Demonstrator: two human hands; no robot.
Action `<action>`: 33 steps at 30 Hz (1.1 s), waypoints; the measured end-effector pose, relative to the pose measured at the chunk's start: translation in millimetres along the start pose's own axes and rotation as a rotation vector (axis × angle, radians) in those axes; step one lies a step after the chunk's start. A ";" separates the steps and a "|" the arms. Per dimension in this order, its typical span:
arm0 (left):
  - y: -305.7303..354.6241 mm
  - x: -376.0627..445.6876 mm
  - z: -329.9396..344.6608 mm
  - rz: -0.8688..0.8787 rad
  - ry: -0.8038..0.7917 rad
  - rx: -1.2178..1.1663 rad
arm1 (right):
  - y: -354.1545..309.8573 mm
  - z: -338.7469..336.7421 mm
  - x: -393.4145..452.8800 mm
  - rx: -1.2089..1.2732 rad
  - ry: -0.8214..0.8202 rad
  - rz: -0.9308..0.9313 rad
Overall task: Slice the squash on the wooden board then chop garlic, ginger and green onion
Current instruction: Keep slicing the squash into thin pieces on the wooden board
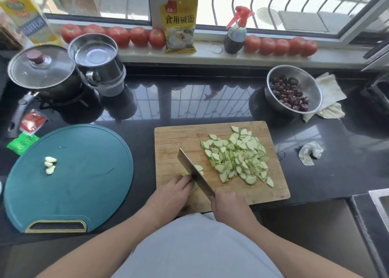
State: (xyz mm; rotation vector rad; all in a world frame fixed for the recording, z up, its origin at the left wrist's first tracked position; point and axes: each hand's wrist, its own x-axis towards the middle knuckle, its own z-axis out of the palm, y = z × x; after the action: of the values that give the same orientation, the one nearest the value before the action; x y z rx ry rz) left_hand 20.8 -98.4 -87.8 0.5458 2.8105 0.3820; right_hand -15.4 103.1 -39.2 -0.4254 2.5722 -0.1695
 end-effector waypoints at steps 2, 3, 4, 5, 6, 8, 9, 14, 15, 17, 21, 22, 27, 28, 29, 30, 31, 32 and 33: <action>-0.5 0.4 1.2 -0.006 0.003 -0.003 | -2.2 -0.9 0.3 -0.025 -0.018 0.003; -0.8 1.0 1.8 -0.013 -0.003 -0.001 | -3.6 -1.5 -0.1 -0.048 -0.023 -0.005; -1.0 1.6 2.5 -0.018 -0.010 -0.001 | -4.8 -2.4 -0.2 -0.072 -0.025 -0.017; -1.1 2.1 3.2 -0.022 -0.015 -0.005 | -5.6 -3.5 -0.2 -0.091 -0.027 -0.031; -1.2 2.5 4.1 -0.025 -0.022 -0.012 | -6.0 -4.9 0.0 -0.101 -0.028 -0.044; -1.7 2.1 6.3 -0.027 -0.040 -0.022 | -6.8 -7.8 0.8 -0.107 -0.030 -0.071; -2.0 2.1 7.2 -0.029 -0.044 -0.023 | -7.3 -9.3 1.1 -0.111 -0.036 -0.089; -2.2 2.6 7.9 -0.029 -0.025 -0.006 | -7.9 -9.9 0.3 -0.117 -0.041 -0.128; -1.9 2.5 7.9 -0.027 -0.016 -0.005 | -7.3 -6.7 1.9 -0.102 -0.040 -0.105; -1.3 1.4 6.6 -0.022 0.012 0.009 | -7.1 2.9 9.0 -0.090 -0.049 -0.036; 1.3 -0.4 -1.2 0.011 0.060 0.048 | -10.8 16.5 28.4 -0.115 0.040 -0.034; 1.1 -0.9 -1.6 0.014 0.063 0.055 | -12.5 17.0 32.8 -0.107 0.085 -0.054; 1.8 -3.8 -2.4 0.029 0.082 0.100 | 0.6 8.3 41.3 -0.047 0.236 -0.009; 1.8 -4.6 -3.5 0.028 0.086 0.107 | 7.6 4.7 42.9 -0.008 0.246 0.031; 2.0 -5.8 -4.5 0.027 0.093 0.115 | 13.7 0.9 43.3 0.035 0.255 0.060; 2.5 -6.6 -5.2 0.030 0.103 0.126 | 18.0 -3.5 42.4 0.074 0.258 0.071; 3.1 -7.3 -5.5 0.035 0.112 0.137 | 19.9 -7.4 39.4 0.100 0.253 0.067; 3.6 -7.7 -5.7 0.041 0.123 0.150 | 19.8 -10.5 35.7 0.102 0.250 0.045; 3.8 -7.6 -5.7 0.046 0.138 0.160 | 17.9 -11.9 30.2 0.079 0.242 0.014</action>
State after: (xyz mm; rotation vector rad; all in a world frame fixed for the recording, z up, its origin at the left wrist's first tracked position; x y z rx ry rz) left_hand 27.2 -99.1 -79.8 0.6418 2.9840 0.2120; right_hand -51.0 110.4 -47.0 -0.3770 2.7922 -0.3355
